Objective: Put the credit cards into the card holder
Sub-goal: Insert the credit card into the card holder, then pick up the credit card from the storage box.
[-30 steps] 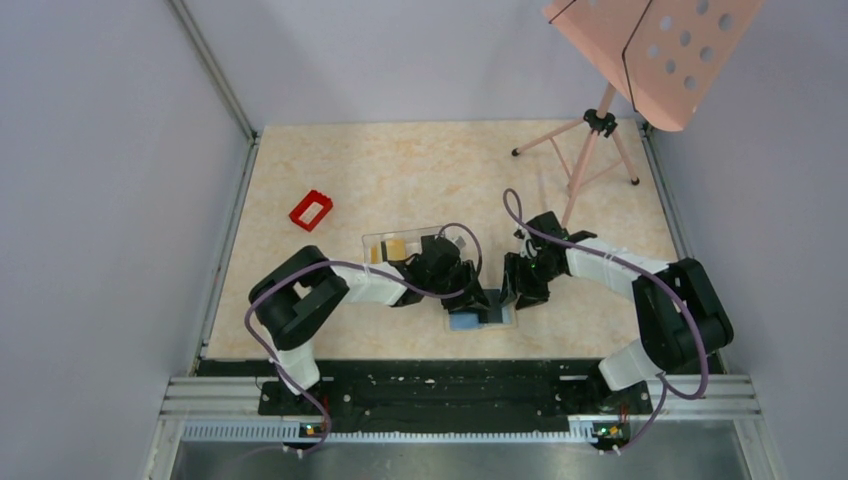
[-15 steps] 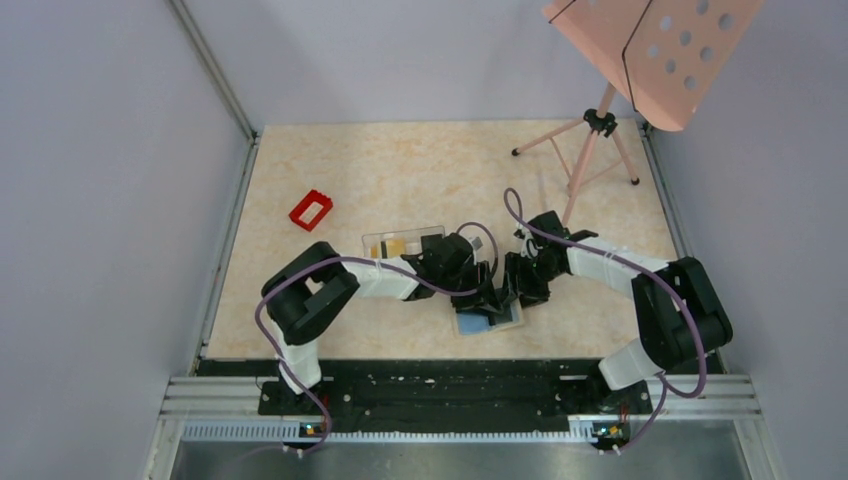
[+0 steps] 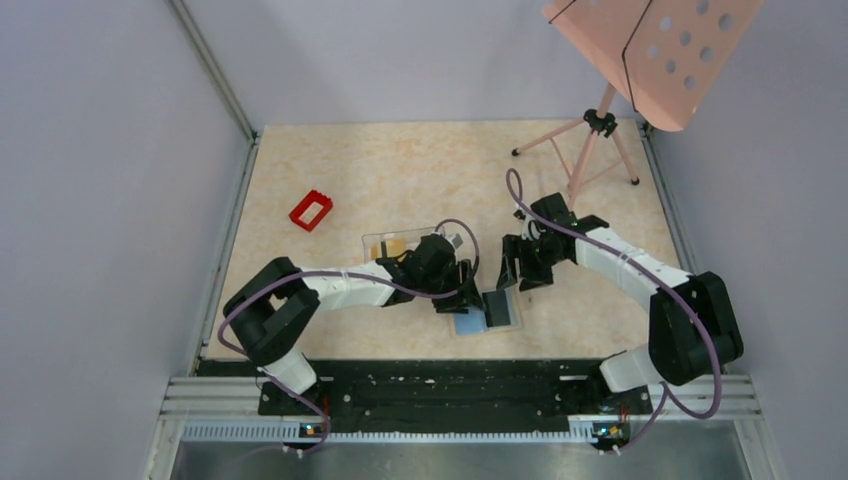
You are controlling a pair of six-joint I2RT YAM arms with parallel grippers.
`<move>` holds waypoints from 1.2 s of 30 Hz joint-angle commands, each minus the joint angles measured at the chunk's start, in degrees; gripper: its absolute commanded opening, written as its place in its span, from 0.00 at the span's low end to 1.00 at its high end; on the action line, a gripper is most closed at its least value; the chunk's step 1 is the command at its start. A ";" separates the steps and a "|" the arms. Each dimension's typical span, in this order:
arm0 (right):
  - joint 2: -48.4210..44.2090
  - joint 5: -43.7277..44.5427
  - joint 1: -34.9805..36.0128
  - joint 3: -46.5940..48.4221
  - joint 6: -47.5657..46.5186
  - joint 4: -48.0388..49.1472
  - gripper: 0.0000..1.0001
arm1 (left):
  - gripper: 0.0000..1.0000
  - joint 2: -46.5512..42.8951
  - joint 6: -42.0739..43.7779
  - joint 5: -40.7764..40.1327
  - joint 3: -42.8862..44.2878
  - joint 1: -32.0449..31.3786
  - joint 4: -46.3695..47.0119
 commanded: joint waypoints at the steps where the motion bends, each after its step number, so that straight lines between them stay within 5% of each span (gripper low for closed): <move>1: -1.05 -2.06 2.40 3.62 -0.18 -0.46 0.57 | 0.54 -4.25 -0.26 -1.47 -3.18 1.41 0.11; 8: 5.44 -2.97 10.26 5.61 4.06 3.87 0.17 | 0.32 -5.11 2.41 -4.29 -4.25 1.85 -6.74; 12: 9.08 -1.36 13.24 7.31 4.55 4.23 0.03 | 0.19 -2.96 2.62 -3.54 -3.87 1.85 -6.81; 30: 13.92 9.92 13.53 5.82 1.37 0.50 0.04 | 0.03 1.26 4.57 -3.97 -1.45 1.76 -11.65; 36: 12.40 14.13 13.60 7.63 -1.34 -2.79 0.07 | 0.09 0.29 4.92 -4.57 -1.32 1.76 -11.48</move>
